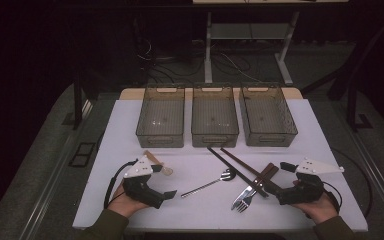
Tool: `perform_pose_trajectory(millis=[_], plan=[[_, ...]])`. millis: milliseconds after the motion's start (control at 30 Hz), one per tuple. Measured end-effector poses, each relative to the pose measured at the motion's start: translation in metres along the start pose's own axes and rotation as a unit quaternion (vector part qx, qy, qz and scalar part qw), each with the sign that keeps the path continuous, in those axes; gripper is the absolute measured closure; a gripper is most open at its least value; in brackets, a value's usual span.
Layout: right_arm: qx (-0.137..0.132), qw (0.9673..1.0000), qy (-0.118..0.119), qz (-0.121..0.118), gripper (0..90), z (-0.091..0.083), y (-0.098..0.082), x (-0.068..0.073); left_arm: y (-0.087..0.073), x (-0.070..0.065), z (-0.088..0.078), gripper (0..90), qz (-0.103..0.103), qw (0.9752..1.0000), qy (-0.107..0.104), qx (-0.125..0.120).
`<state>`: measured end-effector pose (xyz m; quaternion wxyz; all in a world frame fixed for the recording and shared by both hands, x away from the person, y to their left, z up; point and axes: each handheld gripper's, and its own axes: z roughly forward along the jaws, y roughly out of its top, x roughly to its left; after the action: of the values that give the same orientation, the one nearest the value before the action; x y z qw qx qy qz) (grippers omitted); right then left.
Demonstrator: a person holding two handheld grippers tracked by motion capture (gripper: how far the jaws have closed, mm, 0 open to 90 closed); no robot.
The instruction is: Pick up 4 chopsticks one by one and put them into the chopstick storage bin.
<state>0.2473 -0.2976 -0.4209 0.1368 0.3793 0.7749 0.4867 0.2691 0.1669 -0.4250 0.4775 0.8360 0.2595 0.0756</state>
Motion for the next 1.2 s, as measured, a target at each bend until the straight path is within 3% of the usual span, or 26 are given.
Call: perform_pose_trajectory(millis=[533,733,1000,1100,1133,1200], plan=[[-0.011,0.9999,0.006,0.006,0.6,-0.001,0.000,-0.001,0.002,-0.001,0.002,1.7,0.003,1.0000,0.002,0.006],[-0.013,0.9999,0.005,0.009,0.6,0.000,0.001,0.000,0.003,0.002,0.001,7.3,0.004,0.9999,0.003,0.009],[-0.013,0.9998,0.005,0.011,0.6,0.000,0.000,-0.001,0.007,0.007,-0.002,21.9,0.000,0.9999,0.009,0.010],[-0.011,0.9999,0.006,0.010,0.6,0.001,0.000,-0.001,0.009,0.009,-0.005,34.4,0.002,0.9998,0.017,0.009],[-0.011,0.9999,0.006,0.010,0.6,0.001,0.000,-0.001,0.009,0.010,-0.005,34.4,0.001,0.9998,0.020,0.008],[-0.011,0.9999,0.005,0.009,0.6,0.001,0.000,-0.001,0.010,0.012,-0.006,46.0,-0.002,0.9995,0.028,0.011]])
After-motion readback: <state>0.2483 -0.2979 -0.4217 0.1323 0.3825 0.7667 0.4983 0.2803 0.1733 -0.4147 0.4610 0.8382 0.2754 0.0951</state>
